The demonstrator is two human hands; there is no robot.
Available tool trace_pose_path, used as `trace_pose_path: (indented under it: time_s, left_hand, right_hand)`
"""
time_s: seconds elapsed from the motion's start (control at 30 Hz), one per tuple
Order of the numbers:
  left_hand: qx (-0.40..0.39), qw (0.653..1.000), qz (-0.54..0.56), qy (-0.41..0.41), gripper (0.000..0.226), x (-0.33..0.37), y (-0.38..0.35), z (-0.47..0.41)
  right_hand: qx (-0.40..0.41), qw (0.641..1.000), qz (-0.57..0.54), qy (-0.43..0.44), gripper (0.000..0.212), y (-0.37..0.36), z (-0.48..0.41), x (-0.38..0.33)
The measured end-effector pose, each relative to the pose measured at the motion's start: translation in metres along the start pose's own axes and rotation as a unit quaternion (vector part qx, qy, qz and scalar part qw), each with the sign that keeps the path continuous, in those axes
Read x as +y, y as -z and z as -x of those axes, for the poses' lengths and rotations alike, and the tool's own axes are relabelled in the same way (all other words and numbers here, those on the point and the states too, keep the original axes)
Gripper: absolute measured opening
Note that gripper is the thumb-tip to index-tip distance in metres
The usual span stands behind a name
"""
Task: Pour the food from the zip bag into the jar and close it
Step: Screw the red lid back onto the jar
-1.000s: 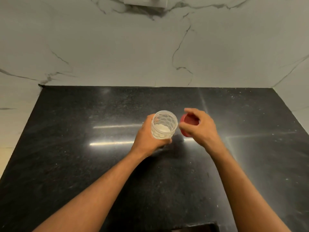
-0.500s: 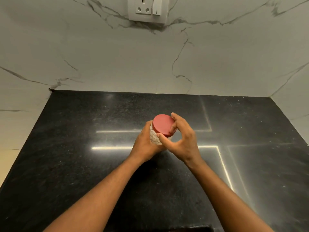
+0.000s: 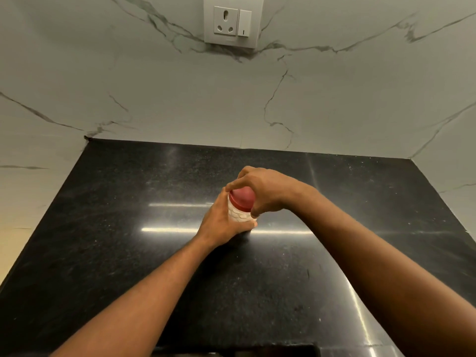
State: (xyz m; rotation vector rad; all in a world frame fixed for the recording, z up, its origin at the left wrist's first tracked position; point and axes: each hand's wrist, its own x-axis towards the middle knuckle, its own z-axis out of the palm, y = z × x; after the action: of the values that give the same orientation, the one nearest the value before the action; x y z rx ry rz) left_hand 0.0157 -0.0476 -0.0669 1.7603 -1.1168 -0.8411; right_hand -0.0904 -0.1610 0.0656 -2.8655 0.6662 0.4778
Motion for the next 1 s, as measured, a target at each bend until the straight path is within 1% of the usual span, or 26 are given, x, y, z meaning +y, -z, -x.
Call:
trace_pose_path:
  time_s: [0.1,0.2,0.27,0.33,0.43,0.5,0.57,0.63,0.73,0.8,0.9,1.0]
  left_hand:
    - [0.01,1.0,-0.013,0.007,0.105,-0.002,-0.001,0.002]
    - [0.011,1.0,-0.022,0.011,0.104,-0.002,-0.001,0.002]
    - [-0.011,1.0,-0.021,0.004,0.103,-0.002,0.002,-0.002]
    - [-0.036,0.999,-0.02,0.003,0.105,-0.003,0.006,-0.006]
    - [-0.041,0.999,-0.021,0.006,0.107,-0.005,0.008,-0.009]
    - [-0.036,0.999,-0.023,0.009,0.11,-0.004,0.007,-0.009]
    - [-0.034,0.999,-0.025,0.007,0.112,-0.004,0.007,-0.008]
    - [-0.037,0.999,-0.021,0.003,0.109,-0.003,0.007,-0.008]
    - [-0.043,0.999,-0.019,-0.003,0.107,-0.002,0.007,-0.008]
    - [-0.042,0.999,-0.026,-0.004,0.11,-0.003,0.007,-0.009]
    - [-0.038,0.999,-0.032,0.002,0.113,-0.007,0.006,-0.009]
    - [-0.038,0.999,-0.029,0.006,0.098,-0.009,0.006,-0.01]
  right_hand:
    - [-0.02,0.999,0.032,0.027,0.094,0.006,-0.003,-0.005]
    - [-0.024,0.996,0.059,0.061,0.087,0.008,-0.001,-0.007]
    - [-0.022,0.993,0.081,0.087,0.08,0.008,0.001,-0.006]
    - [-0.027,0.993,0.068,0.094,0.08,0.008,0.001,-0.003]
    - [-0.038,0.997,0.027,0.065,0.086,0.011,-0.001,0.001]
    - [-0.023,0.998,0.034,0.042,0.086,0.011,-0.006,0.001]
    - [0.011,0.998,0.055,0.009,0.082,0.008,-0.01,-0.001]
    - [0.047,0.995,0.081,-0.034,0.086,0.003,-0.013,-0.006]
    - [0.058,0.992,0.09,-0.071,0.093,-0.002,-0.012,-0.007]
    - [0.034,0.995,0.076,-0.047,0.09,0.002,-0.01,-0.006]
    - [-0.02,0.999,0.018,0.017,0.083,0.013,-0.007,-0.006]
    - [-0.034,0.998,0.019,0.058,0.08,0.016,-0.005,-0.006]
